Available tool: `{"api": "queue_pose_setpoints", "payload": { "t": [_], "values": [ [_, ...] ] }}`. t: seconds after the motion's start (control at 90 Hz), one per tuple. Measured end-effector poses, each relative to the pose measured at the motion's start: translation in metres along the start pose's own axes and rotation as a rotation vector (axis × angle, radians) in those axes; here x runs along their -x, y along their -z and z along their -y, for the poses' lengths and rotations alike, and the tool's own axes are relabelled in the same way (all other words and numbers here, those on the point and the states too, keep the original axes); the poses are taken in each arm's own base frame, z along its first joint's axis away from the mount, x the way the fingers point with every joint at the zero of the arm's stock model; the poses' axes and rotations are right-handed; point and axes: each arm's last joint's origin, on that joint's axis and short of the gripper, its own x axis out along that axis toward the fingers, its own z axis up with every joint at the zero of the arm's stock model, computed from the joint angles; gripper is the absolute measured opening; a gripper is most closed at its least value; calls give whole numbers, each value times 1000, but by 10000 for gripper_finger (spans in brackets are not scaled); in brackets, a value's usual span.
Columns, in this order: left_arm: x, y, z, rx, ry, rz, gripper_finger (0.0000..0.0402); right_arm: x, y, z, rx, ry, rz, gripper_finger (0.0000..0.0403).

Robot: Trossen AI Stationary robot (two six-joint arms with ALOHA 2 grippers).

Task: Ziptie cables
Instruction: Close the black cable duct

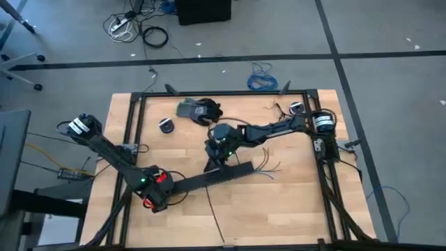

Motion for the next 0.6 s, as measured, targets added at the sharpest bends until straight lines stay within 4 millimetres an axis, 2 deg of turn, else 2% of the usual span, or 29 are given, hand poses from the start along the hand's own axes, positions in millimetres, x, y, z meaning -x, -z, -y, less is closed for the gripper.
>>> {"api": "queue_pose_setpoints", "payload": {
  "t": [0.122, 0.189, 0.278, 0.378, 0.456, 0.6],
  "values": [
    [1, -1, -3, 15, -49, 24, 188, 36, -19, -22, -19, 28, -51, 0],
    [4, 1, -7, 31, -97, 0, 188, 47, -21, -42, -32, 34, -116, 0],
    [19, 2, -7, 21, -143, 18, 188, 54, -16, -65, -43, 105, -206, 0],
    [42, 1, -5, -1, -181, 68, 188, 62, -11, -81, -78, 192, -301, 0],
    [58, -2, -2, 1, -177, 128, 188, 60, -4, -85, -137, 207, -362, 0],
    [75, -8, 19, -37, -28, 311, 188, 34, 22, -93, -150, 167, -431, 0]
  ]
}}
